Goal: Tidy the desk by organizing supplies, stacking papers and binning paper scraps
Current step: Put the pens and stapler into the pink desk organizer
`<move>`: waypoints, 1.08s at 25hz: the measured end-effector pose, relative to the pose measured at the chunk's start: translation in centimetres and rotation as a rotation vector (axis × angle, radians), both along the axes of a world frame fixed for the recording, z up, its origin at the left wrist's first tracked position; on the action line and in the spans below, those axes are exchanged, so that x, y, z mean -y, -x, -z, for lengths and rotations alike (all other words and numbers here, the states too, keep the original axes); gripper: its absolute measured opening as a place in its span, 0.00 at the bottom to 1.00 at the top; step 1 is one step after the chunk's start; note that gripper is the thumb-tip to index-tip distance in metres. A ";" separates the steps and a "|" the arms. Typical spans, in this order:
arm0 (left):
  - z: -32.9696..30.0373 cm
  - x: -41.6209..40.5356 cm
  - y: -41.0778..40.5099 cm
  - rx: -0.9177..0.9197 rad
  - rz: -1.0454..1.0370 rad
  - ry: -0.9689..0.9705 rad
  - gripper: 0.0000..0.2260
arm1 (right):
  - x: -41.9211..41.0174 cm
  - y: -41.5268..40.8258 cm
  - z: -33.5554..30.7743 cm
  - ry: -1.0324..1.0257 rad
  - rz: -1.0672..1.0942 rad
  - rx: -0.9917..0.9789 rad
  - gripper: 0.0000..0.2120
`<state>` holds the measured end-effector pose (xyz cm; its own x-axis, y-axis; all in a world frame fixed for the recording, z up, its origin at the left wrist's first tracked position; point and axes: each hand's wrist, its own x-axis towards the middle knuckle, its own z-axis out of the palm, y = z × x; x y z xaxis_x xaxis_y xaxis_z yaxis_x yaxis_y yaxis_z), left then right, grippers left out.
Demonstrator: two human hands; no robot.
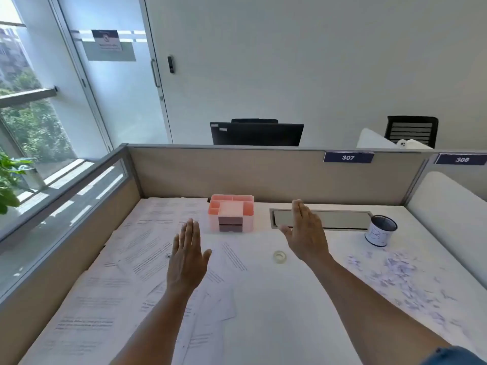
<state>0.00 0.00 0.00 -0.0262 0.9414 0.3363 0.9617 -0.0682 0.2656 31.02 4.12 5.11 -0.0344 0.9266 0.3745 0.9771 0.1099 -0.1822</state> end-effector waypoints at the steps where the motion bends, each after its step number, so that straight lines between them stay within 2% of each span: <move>1: 0.8 0.6 0.1 0.005 -0.012 0.023 0.38 | 0.5 0.6 0.8 0.035 0.016 0.005 0.37; 8: 5.6 3.1 2.4 -0.004 -0.035 0.188 0.38 | 3.2 5.3 7.3 0.173 -0.014 -0.044 0.36; 16: 10.1 4.4 4.5 -0.079 -0.007 0.337 0.35 | 6.1 13.2 13.7 0.343 -0.115 0.033 0.33; 20: 11.0 3.9 6.0 -0.107 -0.036 0.369 0.33 | 5.7 14.5 14.9 0.383 -0.185 0.085 0.26; 24: 11.2 2.6 6.9 -0.088 -0.107 0.403 0.28 | 3.7 15.3 15.2 0.351 -0.275 0.048 0.11; 27: 10.7 1.0 7.2 -0.073 -0.133 0.430 0.21 | 1.4 16.1 15.1 0.379 -0.311 0.070 0.10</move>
<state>-7.17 -1.03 -10.68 -0.1473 0.9859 -0.0793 0.9718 0.1592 0.1740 14.95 2.77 -10.00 -0.3437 0.9391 -0.0003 0.9200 0.3367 -0.2008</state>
